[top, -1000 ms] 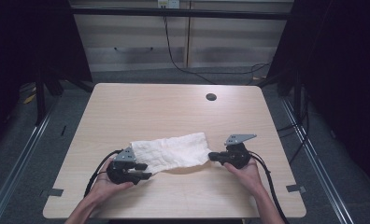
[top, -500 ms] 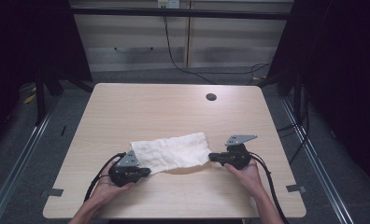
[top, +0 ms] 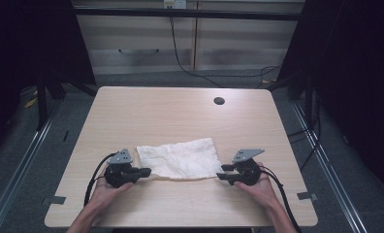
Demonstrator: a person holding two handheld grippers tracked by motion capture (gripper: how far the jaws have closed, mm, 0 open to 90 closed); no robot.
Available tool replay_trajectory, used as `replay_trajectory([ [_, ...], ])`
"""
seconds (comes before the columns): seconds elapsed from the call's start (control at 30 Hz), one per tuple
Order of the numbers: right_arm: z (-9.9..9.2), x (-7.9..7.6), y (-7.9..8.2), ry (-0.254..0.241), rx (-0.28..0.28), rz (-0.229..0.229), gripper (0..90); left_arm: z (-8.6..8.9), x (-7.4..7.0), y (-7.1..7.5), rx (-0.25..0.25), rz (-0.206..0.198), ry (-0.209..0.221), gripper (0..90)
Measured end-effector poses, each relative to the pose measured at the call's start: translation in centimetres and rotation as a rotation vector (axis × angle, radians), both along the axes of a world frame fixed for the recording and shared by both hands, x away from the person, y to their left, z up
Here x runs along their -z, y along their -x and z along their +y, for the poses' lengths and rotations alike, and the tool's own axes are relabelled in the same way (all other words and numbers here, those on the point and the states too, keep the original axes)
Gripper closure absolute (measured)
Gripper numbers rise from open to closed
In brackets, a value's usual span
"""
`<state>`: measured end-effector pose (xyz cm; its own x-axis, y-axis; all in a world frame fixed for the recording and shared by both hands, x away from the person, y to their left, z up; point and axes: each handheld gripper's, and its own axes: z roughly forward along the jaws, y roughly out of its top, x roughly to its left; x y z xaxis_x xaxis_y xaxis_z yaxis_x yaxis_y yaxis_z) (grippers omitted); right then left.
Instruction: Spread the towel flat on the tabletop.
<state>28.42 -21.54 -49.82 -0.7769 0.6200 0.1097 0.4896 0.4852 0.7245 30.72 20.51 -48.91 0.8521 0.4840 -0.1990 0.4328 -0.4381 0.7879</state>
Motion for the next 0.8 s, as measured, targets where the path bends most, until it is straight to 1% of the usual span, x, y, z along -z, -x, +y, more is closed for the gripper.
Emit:
replay_trajectory([
  [0.03, 0.0, 0.0, 0.0, 0.0, 0.0, 0.0, 60.0, 0.0, 0.0, 0.0, 0.0, 0.0, 0.0, 88.1],
  [0.1, 0.3, 0.3, 0.1, 0.022, -0.016, -0.008, 60.0, 0.1, -0.1, 0.0, -0.001, 0.0, 0.006, 88.1],
  [0.13, 0.5, 0.4, 0.2, 0.04, -0.025, -0.026, 61.3, 0.1, -0.1, -0.1, -0.001, 0.003, 0.012, 88.1],
  [0.17, 0.6, 0.4, 0.2, 0.047, -0.023, -0.031, 62.8, 0.1, -0.1, -0.1, -0.003, 0.003, 0.014, 88.1],
  [0.2, 0.7, 0.4, 0.2, 0.057, -0.024, -0.045, 66.0, 0.1, -0.1, -0.1, -0.003, 0.003, 0.014, 88.1],
  [0.23, 0.7, 0.4, 0.2, 0.057, -0.024, -0.045, 66.0, 0.1, -0.1, -0.1, -0.003, 0.005, 0.015, 88.1],
  [0.27, 0.7, 0.5, 0.2, 0.067, -0.021, -0.06, 69.5, 0.2, -0.1, -0.1, -0.004, 0.002, 0.015, 88.1],
  [0.3, 0.7, 0.5, 0.1, 0.068, -0.015, -0.061, 72.4, 0.2, -0.1, -0.1, -0.004, 0.003, 0.019, 88.1],
  [0.33, 0.7, 0.5, 0.1, 0.072, -0.017, -0.073, 74.8, 0.2, -0.2, -0.1, -0.007, 0.004, 0.024, 88.1],
  [0.37, 1.0, 0.4, 0.1, 0.09, -0.014, -0.074, 86.2, 0.2, -0.3, -0.2, -0.008, 0.008, 0.038, 88.1],
  [0.4, 1.0, 0.4, 0.1, 0.09, -0.014, -0.074, 86.2, 0.2, -0.3, -0.2, -0.008, 0.008, 0.038, 88.1],
  [0.43, 1.1, 0.3, 0.2, 0.097, -0.013, -0.072, 88.2, 0.2, -0.3, -0.2, -0.011, 0.009, 0.041, 88.1],
  [0.47, 1.2, 0.2, 0.0, 0.096, -0.003, -0.05, 89.0, 0.2, -0.6, -0.1, -0.013, 0.01, 0.051, 88.1],
  [0.5, 1.2, 0.2, -0.1, 0.079, -0.005, -0.039, 89.1, 0.3, -0.8, -0.1, -0.013, 0.002, 0.055, 88.1],
  [0.53, 1.2, 0.2, -0.1, 0.079, -0.005, -0.039, 89.1, 0.3, -0.8, -0.1, -0.013, 0.002, 0.055, 88.1],
  [0.57, 0.9, -0.2, -0.1, 0.059, 0.002, -0.04, 89.1, 0.4, -1.0, 0.0, -0.017, -0.005, 0.062, 88.1],
  [0.6, 0.9, -0.2, -0.1, 0.059, 0.002, -0.04, 89.1, 0.5, -1.3, 0.1, -0.023, -0.012, 0.079, 88.1],
  [0.63, 0.4, -1.2, -0.1, 0.004, 0.019, -0.052, 89.2, 0.8, -1.8, 0.0, -0.027, -0.023, 0.09, 88.2],
  [0.67, 0.4, -1.2, -0.1, 0.004, 0.019, -0.052, 89.2, 0.8, -1.8, 0.0, -0.027, -0.023, 0.09, 88.2],
  [0.7, 0.2, -1.9, -0.1, -0.019, 0.026, -0.068, 89.3, 0.9, -2.1, -0.1, -0.032, -0.031, 0.09, 88.2],
  [0.73, -0.3, -3.2, -0.2, -0.062, 0.034, -0.098, 89.2, 1.0, -2.3, -0.2, -0.037, -0.03, 0.1, 88.2],
  [0.77, -0.3, -3.2, -0.2, -0.062, 0.034, -0.098, 89.2, 1.1, -2.5, -0.2, -0.041, -0.033, 0.104, 88.2],
  [0.8, -0.5, -4.2, -0.3, -0.089, 0.052, -0.106, 89.2, 1.1, -3.0, -0.3, -0.072, -0.051, 0.11, 88.3],
])
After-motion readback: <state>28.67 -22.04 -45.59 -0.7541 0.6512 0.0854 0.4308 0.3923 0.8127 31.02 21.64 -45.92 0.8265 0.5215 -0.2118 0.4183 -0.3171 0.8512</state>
